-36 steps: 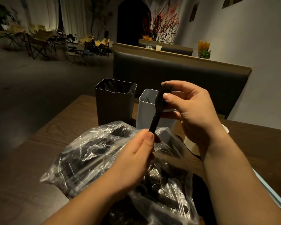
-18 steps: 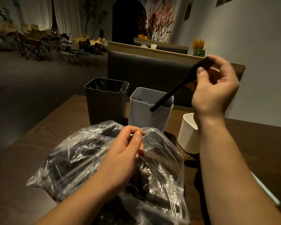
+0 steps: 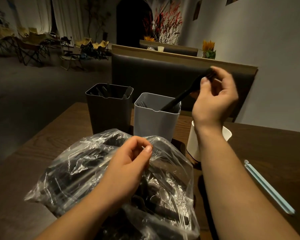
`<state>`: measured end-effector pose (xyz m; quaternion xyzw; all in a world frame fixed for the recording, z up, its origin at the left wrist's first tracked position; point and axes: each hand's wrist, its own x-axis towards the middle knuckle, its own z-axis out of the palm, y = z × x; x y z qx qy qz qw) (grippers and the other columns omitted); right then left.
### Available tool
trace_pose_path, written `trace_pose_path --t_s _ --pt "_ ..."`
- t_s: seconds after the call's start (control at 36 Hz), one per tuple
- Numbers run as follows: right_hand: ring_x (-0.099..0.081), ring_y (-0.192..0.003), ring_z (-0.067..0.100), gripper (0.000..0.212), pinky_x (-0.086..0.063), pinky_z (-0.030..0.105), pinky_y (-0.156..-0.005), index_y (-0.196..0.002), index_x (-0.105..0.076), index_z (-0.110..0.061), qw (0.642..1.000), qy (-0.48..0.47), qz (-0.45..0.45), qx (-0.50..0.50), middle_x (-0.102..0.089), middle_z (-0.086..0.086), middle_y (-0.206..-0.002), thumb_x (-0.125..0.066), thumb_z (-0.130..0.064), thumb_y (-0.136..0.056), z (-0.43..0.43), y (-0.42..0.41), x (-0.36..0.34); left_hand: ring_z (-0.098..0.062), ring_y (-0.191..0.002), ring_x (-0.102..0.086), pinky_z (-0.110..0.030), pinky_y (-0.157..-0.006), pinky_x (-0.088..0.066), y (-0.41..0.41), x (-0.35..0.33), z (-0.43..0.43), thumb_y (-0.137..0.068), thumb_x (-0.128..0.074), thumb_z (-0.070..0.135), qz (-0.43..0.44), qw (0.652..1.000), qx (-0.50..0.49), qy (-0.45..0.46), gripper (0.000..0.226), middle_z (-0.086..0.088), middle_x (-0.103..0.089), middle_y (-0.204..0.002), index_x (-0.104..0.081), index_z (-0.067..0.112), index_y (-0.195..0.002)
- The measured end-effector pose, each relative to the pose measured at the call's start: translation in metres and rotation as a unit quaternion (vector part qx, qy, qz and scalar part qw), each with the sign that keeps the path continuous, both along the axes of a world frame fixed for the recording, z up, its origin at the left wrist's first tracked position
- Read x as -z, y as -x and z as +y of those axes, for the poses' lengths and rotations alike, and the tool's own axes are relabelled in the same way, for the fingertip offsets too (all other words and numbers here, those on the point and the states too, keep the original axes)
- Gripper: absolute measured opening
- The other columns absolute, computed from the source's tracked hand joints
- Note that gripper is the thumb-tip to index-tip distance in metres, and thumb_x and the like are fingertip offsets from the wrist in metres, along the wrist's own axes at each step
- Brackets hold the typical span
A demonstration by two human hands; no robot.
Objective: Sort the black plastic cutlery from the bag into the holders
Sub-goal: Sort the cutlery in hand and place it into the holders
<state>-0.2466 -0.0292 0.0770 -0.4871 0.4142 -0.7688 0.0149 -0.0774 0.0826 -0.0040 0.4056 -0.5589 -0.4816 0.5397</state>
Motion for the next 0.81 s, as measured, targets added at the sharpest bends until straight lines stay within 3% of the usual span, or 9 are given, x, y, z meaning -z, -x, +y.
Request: trace_pose_path --t_s 0.11,0.22,0.33,0.47,0.56,0.67,0.81 --pt "-0.062 -0.103 -0.004 0.025 -0.056 0.02 -0.088 -0.12 -0.065 -0.018 0.991 -0.074 0.092 -0.057 -0.061 -0.022 -0.105 -0.061 -0.009 -0.096 -0.003 0.006 0.004 -0.006 -0.052 -0.043 -0.017 -0.047 -0.035 -0.001 0.001 -0.001 -0.098 -0.059 0.02 -0.01 1.0 -0.001 0.012 0.014 0.002 -0.053 -0.068 -0.066 0.027 -0.088" --pt "-0.063 -0.103 0.006 0.025 -0.058 0.024 -0.085 -0.118 -0.066 -0.023 0.967 -0.145 0.196 -0.071 -0.064 -0.01 -0.108 -0.062 -0.012 -0.096 -0.002 0.013 0.006 -0.008 -0.052 -0.041 -0.018 -0.046 -0.034 -0.001 0.001 -0.002 -0.097 -0.061 0.016 -0.007 1.0 -0.002 0.014 0.015 -0.002 -0.051 -0.069 -0.066 0.025 -0.086" --pt "-0.061 -0.098 0.007 0.023 -0.057 0.022 -0.083 -0.116 -0.067 -0.021 0.953 -0.192 0.225 -0.07 -0.063 -0.008 -0.109 -0.063 -0.011 -0.096 0.002 0.018 0.01 -0.008 -0.052 -0.04 -0.018 -0.045 -0.033 -0.001 0.001 -0.001 -0.097 -0.061 0.014 -0.006 1.0 0.001 0.015 0.016 -0.003 -0.051 -0.069 -0.066 0.024 -0.085" --pt "-0.064 -0.095 0.01 0.019 -0.058 0.03 -0.081 -0.108 -0.071 -0.026 0.932 -0.219 0.288 -0.035 -0.068 -0.009 -0.103 -0.067 -0.016 -0.093 0.005 0.019 0.014 -0.007 -0.054 -0.042 -0.017 -0.048 -0.035 -0.003 0.0 -0.002 -0.097 -0.061 0.012 -0.012 1.0 -0.004 0.022 0.017 -0.002 -0.05 -0.07 -0.066 0.023 -0.085" --pt "-0.064 -0.094 0.007 0.016 -0.059 0.029 -0.079 -0.103 -0.072 -0.025 0.931 -0.224 0.284 -0.055 -0.067 -0.012 -0.098 -0.067 -0.014 -0.092 0.003 0.017 0.019 -0.007 -0.053 -0.041 -0.017 -0.048 -0.035 -0.003 0.0 -0.003 -0.097 -0.061 0.01 -0.005 1.0 -0.012 0.021 0.014 -0.002 -0.049 -0.067 -0.066 0.019 -0.087" --pt "-0.065 -0.096 0.005 0.017 -0.058 0.023 -0.08 -0.104 -0.072 -0.022 0.949 -0.221 0.207 -0.083 -0.068 -0.01 -0.099 -0.068 -0.011 -0.092 0.0 0.02 0.021 -0.007 -0.053 -0.041 -0.017 -0.048 -0.035 -0.004 0.0 -0.003 -0.096 -0.062 0.009 -0.008 1.0 -0.019 0.023 0.014 -0.003 -0.049 -0.066 -0.066 0.018 -0.087" --pt "-0.066 -0.097 0.009 0.016 -0.061 0.039 -0.082 -0.097 -0.072 -0.031 0.936 -0.267 0.208 -0.095 -0.07 -0.012 -0.097 -0.07 -0.017 -0.09 -0.005 0.021 0.023 -0.007 -0.053 -0.041 -0.016 -0.049 -0.035 -0.004 0.001 -0.004 -0.096 -0.062 0.01 -0.015 0.999 -0.02 0.027 0.012 -0.003 -0.05 -0.068 -0.066 0.017 -0.087"
